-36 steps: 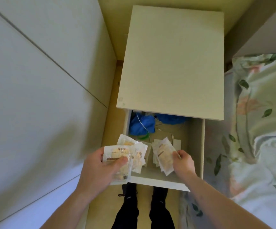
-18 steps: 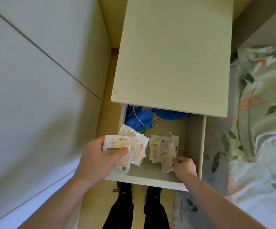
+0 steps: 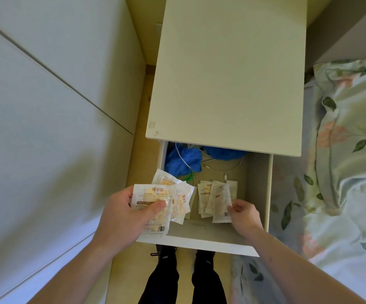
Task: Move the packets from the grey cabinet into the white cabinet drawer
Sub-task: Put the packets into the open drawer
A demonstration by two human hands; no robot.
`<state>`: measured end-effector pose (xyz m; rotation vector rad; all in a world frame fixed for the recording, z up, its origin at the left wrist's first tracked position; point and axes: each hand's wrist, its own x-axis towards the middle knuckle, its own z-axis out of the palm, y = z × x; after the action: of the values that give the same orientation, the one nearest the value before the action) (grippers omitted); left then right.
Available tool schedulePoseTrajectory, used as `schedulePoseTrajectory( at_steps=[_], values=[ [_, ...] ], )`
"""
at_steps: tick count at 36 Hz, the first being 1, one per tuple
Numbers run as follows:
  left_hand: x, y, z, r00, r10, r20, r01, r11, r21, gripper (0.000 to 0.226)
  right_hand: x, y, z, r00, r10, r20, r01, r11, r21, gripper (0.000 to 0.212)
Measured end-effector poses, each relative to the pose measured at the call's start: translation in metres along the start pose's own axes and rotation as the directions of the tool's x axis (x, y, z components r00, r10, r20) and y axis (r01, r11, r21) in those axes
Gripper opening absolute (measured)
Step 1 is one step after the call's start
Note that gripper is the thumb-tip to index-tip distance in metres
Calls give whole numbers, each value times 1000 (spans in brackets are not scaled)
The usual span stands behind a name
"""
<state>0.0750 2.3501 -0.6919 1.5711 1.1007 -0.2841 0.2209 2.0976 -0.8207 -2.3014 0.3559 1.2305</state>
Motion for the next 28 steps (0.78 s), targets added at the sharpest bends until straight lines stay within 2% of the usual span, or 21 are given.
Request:
schedulePoseTrajectory(
  at_steps=[4, 7, 11, 13, 15, 17, 19, 21, 23, 26, 28],
  values=[
    [-2, -3, 5, 1000, -23, 11, 23, 1000, -19, 23, 4, -4, 9, 998, 38, 54, -34, 996, -79, 32],
    [-5, -3, 8, 999, -40, 23, 41, 998, -40, 24, -1, -4, 10, 993, 115, -2, -113, 966, -232, 44],
    [-9, -1, 13, 997, -61, 45, 64, 995, -75, 24, -16, -3, 9, 996, 95, 1, -91, 959, -268, 39],
    [-11, -1, 15, 995, -73, 69, 78, 994, -77, 22, -24, -8, 9, 994, 86, 66, -76, 987, -143, 40],
    [-12, 0, 18, 990, -91, 107, 100, 991, -88, 22, -37, -17, 9, 976, 104, 192, -128, 985, 113, 34],
    [-13, 0, 20, 982, -124, 144, 140, 985, -105, 23, -55, -30, 8, 932, 71, 355, -194, 925, 325, 27],
    [-13, -3, 23, 971, -166, 172, 186, 977, -103, 26, -70, -39, 4, 881, -6, 473, -238, 858, 454, 31],
    [-12, -6, 27, 961, -196, 197, 218, 971, -96, 29, -79, -42, 0, 841, -72, 536, -263, 811, 522, 37],
    [-13, -9, 31, 952, -211, 221, 239, 965, -105, 27, -81, -42, -1, 832, -110, 544, -256, 794, 552, 33],
    [-17, -10, 35, 949, -226, 218, 256, 959, -118, 19, -78, -40, -1, 853, -134, 504, -200, 809, 553, 24],
    [-19, -13, 35, 958, -231, 168, 249, 964, -93, 18, -71, -38, 0, 882, -126, 453, -154, 832, 532, 23]
  ],
)
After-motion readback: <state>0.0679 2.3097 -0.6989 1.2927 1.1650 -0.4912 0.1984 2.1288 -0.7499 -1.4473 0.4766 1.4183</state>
